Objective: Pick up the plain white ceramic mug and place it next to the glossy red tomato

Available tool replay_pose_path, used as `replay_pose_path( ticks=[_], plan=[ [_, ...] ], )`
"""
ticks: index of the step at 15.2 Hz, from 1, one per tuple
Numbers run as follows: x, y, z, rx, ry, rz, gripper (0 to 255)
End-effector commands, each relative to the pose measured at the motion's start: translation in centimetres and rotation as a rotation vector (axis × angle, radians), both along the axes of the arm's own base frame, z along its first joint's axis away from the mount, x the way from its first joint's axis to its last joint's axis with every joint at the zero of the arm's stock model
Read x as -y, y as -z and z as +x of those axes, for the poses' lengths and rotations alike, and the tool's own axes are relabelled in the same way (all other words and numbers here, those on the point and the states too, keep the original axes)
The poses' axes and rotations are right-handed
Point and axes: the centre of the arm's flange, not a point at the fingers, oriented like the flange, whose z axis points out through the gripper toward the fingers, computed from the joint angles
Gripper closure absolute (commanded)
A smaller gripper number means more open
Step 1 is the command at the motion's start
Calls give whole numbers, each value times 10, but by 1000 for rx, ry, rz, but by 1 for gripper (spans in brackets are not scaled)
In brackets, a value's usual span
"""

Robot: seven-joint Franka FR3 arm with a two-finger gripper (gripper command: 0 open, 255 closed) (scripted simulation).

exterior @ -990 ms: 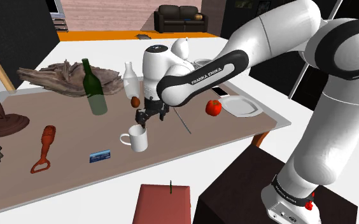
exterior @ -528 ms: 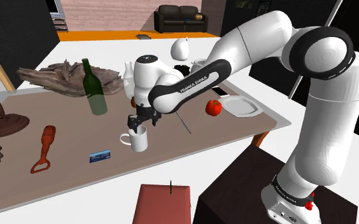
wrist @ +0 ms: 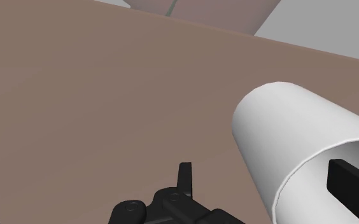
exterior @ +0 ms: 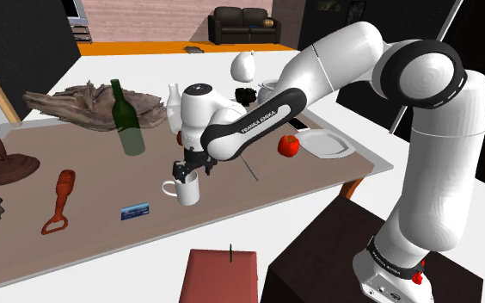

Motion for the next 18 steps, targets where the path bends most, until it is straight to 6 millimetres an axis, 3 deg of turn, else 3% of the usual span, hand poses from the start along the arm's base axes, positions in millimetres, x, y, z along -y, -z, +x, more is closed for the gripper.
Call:
replay_pose_path(
  ticks=[1,3,4,13,18],
  plan=[
    [0,0,0,0,0,0,0],
    [0,0,0,0,0,0,0],
    [0,0,0,0,0,0,255],
    [0,0,0,0,0,0,255],
    [0,-26,0,0,0,0,255]
  ],
)
